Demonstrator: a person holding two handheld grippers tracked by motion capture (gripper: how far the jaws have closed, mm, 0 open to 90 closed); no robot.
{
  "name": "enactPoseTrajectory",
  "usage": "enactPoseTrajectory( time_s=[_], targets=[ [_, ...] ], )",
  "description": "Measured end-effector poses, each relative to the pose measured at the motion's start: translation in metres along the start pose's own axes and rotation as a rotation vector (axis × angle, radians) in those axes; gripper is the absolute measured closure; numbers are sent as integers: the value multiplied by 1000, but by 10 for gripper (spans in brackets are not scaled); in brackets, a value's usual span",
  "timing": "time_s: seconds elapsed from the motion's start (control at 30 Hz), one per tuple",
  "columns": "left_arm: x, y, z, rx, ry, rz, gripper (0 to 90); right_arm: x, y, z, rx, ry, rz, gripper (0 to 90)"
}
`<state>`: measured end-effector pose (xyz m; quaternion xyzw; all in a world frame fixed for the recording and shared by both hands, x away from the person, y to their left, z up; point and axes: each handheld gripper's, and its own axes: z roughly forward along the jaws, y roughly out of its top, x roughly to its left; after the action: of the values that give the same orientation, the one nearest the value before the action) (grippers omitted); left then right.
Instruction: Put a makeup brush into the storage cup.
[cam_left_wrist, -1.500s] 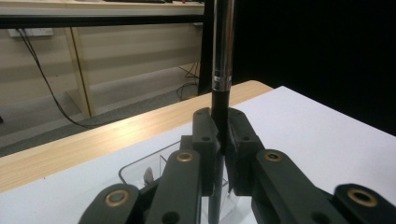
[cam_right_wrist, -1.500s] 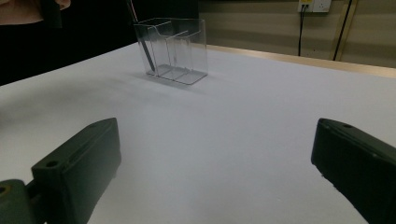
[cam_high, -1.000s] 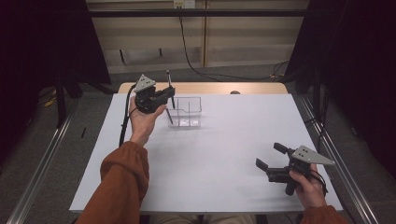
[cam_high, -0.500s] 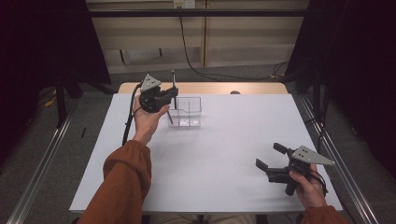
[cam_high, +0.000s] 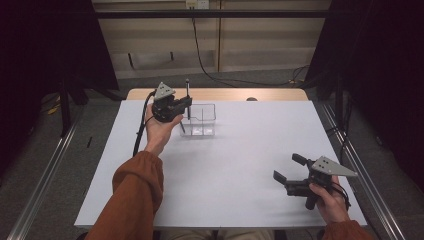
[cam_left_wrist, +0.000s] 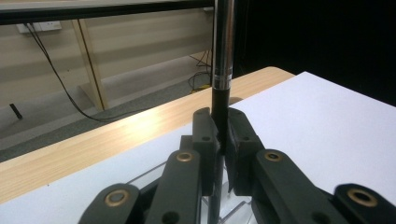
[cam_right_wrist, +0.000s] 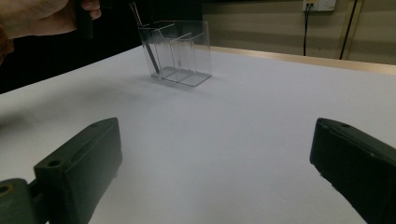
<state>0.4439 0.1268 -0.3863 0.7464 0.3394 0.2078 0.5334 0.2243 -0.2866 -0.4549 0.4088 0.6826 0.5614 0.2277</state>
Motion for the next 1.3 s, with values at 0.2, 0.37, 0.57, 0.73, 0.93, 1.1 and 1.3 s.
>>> enactPoseTrajectory(
  time_s=[0.2, 0.37, 0.57, 0.73, 0.93, 1.1, 1.3],
  targets=[
    [1, -6, 1, 12, -4, -13, 841, 0, 0, 0, 1, -2, -2, 18],
    [3, -11, 3, 27, -9, -17, 841, 0, 0, 1, 7, -4, -4, 17],
    [1, -15, 2, 46, -9, 0, 840, 0, -1, 1, 9, -3, -6, 17],
    [3, -18, 2, 62, -15, -1, 840, 0, -1, 1, 10, -2, -7, 17],
    [3, -20, 5, 86, -17, 3, 839, 0, -1, 2, 12, 0, -7, 17],
    [3, -21, 6, 94, -23, 1, 837, 0, -1, 2, 13, 2, -8, 16],
    [3, -22, 6, 96, -26, -5, 829, 0, -1, 2, 14, 2, -7, 16]
  ],
)
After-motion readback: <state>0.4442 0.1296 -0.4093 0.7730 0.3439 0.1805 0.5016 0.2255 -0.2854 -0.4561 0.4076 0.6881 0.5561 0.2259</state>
